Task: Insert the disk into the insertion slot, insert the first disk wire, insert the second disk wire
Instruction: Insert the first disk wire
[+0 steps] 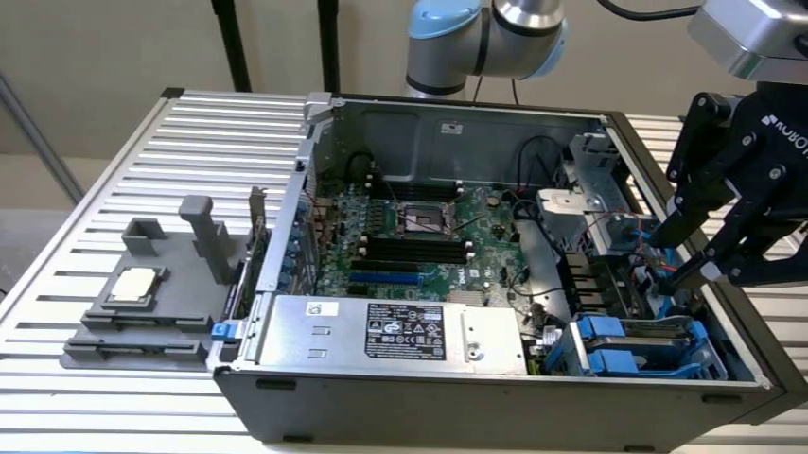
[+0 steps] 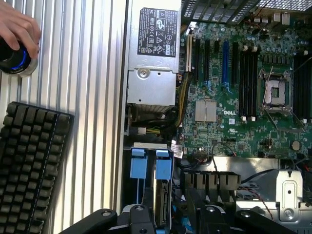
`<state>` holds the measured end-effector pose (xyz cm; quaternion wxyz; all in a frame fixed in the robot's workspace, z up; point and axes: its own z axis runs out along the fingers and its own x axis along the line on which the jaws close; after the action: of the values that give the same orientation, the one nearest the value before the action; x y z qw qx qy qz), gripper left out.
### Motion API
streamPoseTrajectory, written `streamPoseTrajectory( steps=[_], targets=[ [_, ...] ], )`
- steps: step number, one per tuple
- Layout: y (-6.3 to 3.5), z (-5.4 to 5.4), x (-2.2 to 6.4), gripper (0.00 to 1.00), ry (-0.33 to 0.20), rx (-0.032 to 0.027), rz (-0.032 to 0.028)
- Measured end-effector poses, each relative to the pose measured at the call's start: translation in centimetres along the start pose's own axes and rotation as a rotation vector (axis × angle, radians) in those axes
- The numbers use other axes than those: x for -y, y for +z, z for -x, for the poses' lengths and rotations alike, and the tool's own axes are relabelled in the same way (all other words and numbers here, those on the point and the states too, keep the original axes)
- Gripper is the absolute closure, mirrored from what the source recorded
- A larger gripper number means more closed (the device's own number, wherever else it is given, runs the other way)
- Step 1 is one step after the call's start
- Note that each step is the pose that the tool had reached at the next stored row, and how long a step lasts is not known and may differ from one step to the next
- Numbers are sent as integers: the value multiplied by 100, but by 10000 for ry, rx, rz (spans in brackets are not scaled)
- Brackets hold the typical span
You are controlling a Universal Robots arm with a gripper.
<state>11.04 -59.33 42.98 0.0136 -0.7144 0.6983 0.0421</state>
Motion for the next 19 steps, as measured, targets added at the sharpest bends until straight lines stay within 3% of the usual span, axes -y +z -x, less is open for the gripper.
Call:
streamPoseTrajectory(
  steps=[5, 8, 10, 16, 19],
  targets=[
    [0, -1, 17, 59, 0, 0, 5],
    [12, -5, 150, 59, 7, 4, 88],
    [34, -9, 242, 59, 9, 3, 112],
    [122, -22, 519, 59, 10, -11, 124],
    [174, -28, 594, 61, 10, -11, 124]
  ],
)
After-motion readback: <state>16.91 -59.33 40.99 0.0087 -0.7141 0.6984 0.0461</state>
